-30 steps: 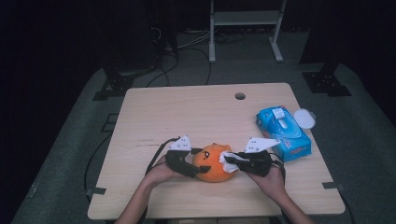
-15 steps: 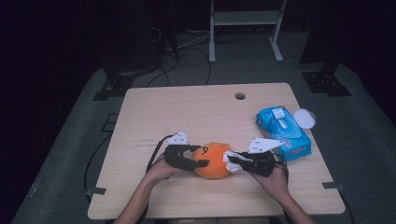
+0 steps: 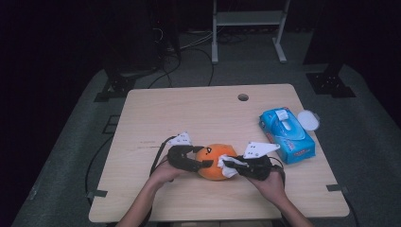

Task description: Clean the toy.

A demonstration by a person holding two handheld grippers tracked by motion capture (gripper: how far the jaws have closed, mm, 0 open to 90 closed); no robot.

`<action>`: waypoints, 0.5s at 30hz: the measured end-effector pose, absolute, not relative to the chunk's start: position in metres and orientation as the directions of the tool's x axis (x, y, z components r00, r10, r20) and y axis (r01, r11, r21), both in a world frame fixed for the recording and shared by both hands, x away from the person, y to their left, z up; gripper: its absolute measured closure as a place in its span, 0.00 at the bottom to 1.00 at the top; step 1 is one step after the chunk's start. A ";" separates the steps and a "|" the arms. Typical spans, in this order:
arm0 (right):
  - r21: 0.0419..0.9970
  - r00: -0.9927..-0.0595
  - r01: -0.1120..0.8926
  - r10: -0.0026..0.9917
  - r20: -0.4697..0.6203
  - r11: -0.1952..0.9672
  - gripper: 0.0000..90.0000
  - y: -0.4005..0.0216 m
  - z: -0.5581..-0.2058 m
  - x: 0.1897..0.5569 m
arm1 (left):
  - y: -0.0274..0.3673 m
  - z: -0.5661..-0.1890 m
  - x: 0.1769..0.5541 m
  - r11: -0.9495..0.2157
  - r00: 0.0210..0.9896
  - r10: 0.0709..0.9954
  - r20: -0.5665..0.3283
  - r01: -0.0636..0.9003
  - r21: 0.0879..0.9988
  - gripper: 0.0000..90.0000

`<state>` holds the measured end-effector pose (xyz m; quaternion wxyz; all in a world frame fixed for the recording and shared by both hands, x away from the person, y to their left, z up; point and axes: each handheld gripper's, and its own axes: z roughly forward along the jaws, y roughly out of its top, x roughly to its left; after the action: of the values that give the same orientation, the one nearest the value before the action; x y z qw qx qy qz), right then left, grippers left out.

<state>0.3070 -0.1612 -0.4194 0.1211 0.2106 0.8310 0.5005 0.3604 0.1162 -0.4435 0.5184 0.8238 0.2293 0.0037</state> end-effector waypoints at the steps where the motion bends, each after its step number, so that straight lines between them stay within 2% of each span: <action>1: 0.883 -0.878 0.238 0.478 0.017 0.405 0.89 -0.164 -0.420 0.309 | 0.116 -0.443 0.361 -0.363 0.898 0.378 -0.224 0.367 0.857 0.31; 6: 0.882 -0.871 0.276 0.488 0.061 0.383 0.89 -0.171 -0.425 0.312 | 0.112 -0.434 0.355 -0.386 0.914 0.354 -0.195 0.333 0.860 0.15; 7: 0.882 -0.869 0.277 0.491 0.060 0.382 0.89 -0.171 -0.425 0.313 | 0.111 -0.434 0.355 -0.396 0.916 0.357 -0.183 0.326 0.858 0.16; 11: 0.886 -0.869 0.270 0.491 0.056 0.377 0.89 -0.169 -0.423 0.311 | 0.113 -0.437 0.357 -0.391 0.909 0.372 -0.185 0.335 0.858 0.27; 15: 0.886 -0.883 0.246 0.469 0.037 0.393 0.89 -0.160 -0.421 0.306 | 0.118 -0.438 0.360 -0.387 0.904 0.380 -0.197 0.349 0.854 0.31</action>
<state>0.3055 -0.1599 -0.4210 0.1099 0.2160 0.8274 0.5066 0.3602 0.1175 -0.4384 0.5084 0.8327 0.2188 0.0154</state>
